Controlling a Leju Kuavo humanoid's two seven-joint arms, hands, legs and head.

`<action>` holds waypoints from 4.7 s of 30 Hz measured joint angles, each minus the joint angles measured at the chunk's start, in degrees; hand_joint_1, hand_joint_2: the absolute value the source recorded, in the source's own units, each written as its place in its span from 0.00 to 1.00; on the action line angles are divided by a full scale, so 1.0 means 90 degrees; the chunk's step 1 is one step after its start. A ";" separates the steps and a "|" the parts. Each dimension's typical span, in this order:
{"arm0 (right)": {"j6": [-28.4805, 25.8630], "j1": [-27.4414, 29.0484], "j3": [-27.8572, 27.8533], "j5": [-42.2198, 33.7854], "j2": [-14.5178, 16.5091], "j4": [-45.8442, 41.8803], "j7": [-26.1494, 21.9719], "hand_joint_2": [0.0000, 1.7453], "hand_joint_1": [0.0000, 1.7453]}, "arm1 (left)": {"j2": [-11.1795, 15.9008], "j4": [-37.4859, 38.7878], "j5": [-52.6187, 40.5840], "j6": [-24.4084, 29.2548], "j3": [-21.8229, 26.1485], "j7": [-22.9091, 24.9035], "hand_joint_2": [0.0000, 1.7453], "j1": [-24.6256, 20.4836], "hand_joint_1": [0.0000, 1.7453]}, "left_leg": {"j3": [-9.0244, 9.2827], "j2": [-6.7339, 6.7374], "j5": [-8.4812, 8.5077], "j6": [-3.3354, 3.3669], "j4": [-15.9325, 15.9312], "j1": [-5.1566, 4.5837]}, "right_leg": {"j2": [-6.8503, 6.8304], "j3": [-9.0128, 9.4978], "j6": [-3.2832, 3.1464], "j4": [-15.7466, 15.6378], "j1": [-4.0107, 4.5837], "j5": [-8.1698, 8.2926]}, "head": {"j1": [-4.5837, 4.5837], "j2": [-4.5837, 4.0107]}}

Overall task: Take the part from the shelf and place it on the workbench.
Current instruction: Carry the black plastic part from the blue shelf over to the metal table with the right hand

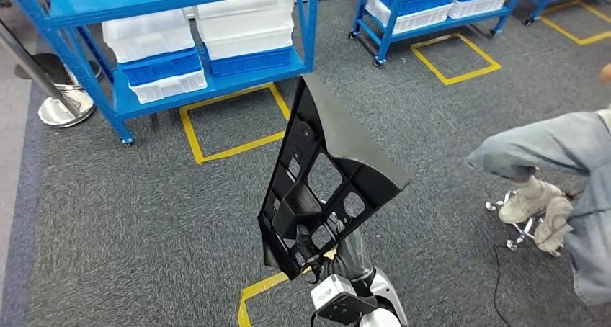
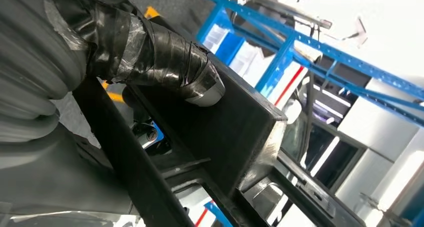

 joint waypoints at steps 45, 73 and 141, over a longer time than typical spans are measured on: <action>0.0183 -0.0459 0.0497 -0.0156 0.0180 -0.0018 0.0062 1.00 1.00 | -0.0019 0.0002 -0.0067 -0.0039 -0.0117 0.0043 1.00 -0.0071 0.00 | -0.0089 0.0368 -0.0424 -0.0255 0.0476 0.0006 | -0.0260 0.0588 -0.0294 -0.1079 0.0028 0.0559 | 0.0012 0.0000; 0.1006 -0.0726 0.0596 -0.1258 0.0365 0.0298 0.0280 1.00 1.00 | -0.0022 0.0002 -0.0143 -0.0090 -0.0242 0.0111 1.00 -0.0080 0.00 | 0.0061 0.0783 -0.0043 -0.0256 -0.0019 -0.0010 | -0.0579 0.0432 -0.0173 -0.0930 0.0061 0.0531 | 0.0060 0.0000; 0.1764 -0.1338 0.0311 -0.2143 0.0853 0.1044 0.0593 1.00 1.00 | -0.0083 0.0002 -0.0161 -0.0147 -0.0397 0.0168 1.00 -0.0085 0.00 | -0.0784 0.0063 -0.0705 -0.0375 0.1665 0.0019 | 0.0042 0.0480 -0.0352 -0.1003 -0.0009 0.0646 | 0.0137 0.0000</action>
